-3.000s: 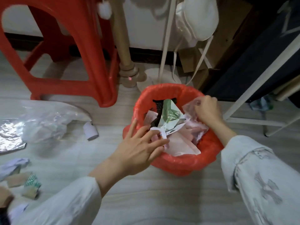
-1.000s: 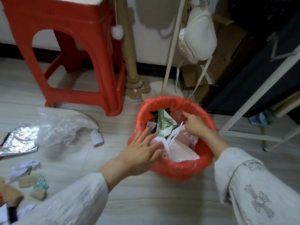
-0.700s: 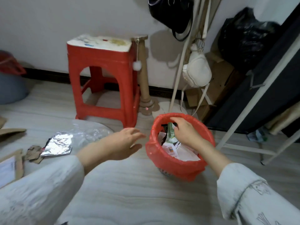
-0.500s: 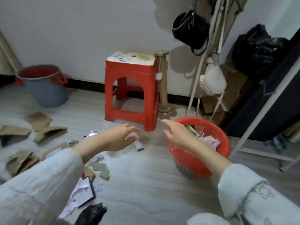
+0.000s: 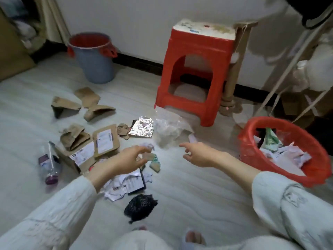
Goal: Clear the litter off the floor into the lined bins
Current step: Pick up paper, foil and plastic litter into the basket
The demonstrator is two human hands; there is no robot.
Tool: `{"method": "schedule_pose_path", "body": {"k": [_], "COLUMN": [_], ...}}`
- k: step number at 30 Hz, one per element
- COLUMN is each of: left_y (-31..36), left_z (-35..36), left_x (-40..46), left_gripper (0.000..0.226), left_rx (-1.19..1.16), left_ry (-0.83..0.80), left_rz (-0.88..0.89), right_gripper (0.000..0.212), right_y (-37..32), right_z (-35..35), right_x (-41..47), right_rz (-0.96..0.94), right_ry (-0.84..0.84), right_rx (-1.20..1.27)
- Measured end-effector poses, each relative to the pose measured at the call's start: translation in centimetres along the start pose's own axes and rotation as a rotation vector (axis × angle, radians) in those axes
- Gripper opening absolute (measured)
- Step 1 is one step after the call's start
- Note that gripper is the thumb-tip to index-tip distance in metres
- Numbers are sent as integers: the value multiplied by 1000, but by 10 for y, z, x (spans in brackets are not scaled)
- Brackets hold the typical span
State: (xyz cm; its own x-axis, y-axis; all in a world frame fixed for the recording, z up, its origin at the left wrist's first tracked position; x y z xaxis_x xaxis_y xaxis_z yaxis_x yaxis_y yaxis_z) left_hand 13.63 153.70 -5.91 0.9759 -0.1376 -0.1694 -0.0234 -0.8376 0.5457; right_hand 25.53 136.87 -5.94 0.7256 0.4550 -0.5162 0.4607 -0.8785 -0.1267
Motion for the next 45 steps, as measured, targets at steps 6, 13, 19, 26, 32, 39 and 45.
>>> {"method": "schedule_pose_path", "body": {"k": [6, 13, 19, 26, 32, 39, 45], "left_y": [-112, -169, -177, -161, -137, -101, -38], "left_z": [115, 194, 221, 215, 194, 128, 65], "left_x": [9, 20, 13, 13, 8, -5, 7], "left_gripper": [57, 100, 98, 68, 87, 84, 85], "left_rx": [-60, 68, 156, 183, 313, 144, 168], "left_ry": [-151, -51, -137, -21, 148, 300, 413], "left_rz": [-252, -408, -446, -311, -205, -163, 8], "right_gripper": [51, 58, 69, 32, 28, 22, 22], "right_y": [-34, -68, -75, -68, -51, -41, -10], "right_z": [76, 167, 205, 217, 208, 137, 34], "right_x": [94, 185, 204, 180, 160, 125, 74], "right_rz": [-126, -129, -142, -275, -214, -234, -226], "right_ry": [-121, -125, -44, 128, 107, 186, 317], "right_rx": [-177, -197, -277, -247, -215, -63, 5]}}
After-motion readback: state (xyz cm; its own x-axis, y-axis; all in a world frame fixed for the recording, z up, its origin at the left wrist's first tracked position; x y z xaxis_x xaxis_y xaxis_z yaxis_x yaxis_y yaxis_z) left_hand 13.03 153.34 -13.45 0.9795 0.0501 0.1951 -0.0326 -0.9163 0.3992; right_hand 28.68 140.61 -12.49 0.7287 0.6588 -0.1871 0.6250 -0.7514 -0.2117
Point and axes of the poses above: each hand's wrist, its own x-axis towards the middle knuckle, its own z-axis out of the palm, y = z × x, the point moved 5 cm from there along x, towards the middle knuckle, and after that the axes turned 15 degrees about z, right-handed, at the moved point
